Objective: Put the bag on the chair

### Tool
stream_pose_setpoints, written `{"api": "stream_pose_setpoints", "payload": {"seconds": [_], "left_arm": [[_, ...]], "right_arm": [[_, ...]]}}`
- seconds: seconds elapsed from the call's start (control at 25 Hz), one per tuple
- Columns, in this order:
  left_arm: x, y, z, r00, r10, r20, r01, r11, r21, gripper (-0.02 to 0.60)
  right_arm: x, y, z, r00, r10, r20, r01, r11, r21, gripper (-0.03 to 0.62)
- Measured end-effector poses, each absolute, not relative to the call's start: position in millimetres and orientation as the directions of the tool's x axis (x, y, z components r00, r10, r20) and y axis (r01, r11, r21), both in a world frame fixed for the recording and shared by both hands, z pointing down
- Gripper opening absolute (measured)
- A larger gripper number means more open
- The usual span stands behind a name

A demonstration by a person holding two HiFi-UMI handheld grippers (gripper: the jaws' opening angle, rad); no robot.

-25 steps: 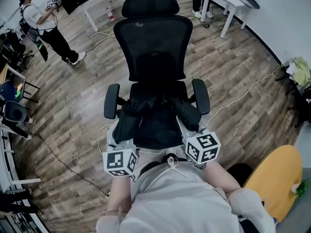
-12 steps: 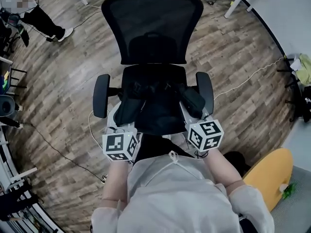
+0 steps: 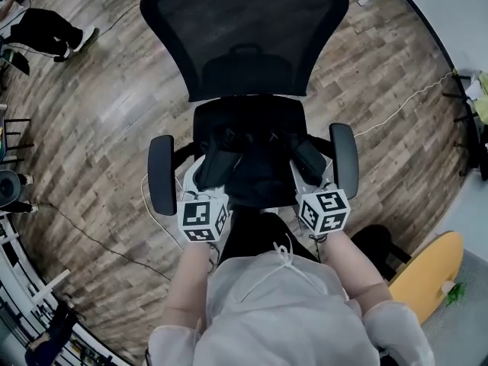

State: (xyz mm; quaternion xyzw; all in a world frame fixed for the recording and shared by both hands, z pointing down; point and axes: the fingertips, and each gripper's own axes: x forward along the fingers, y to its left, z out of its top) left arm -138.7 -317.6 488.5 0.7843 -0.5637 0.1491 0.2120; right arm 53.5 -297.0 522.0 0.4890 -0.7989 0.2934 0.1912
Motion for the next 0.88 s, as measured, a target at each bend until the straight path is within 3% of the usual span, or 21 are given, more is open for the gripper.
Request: {"api": "stream_pose_setpoints", "payload": {"seconds": [0.88], "left_arm": [[-164,-388,678,0.288,-0.665,0.689,-0.957,-0.213,0.194,0.043]], "right_arm": [[34,-369,696,-0.37,-0.559,0.742,-0.924,0.301,-0.234,0.029]]}}
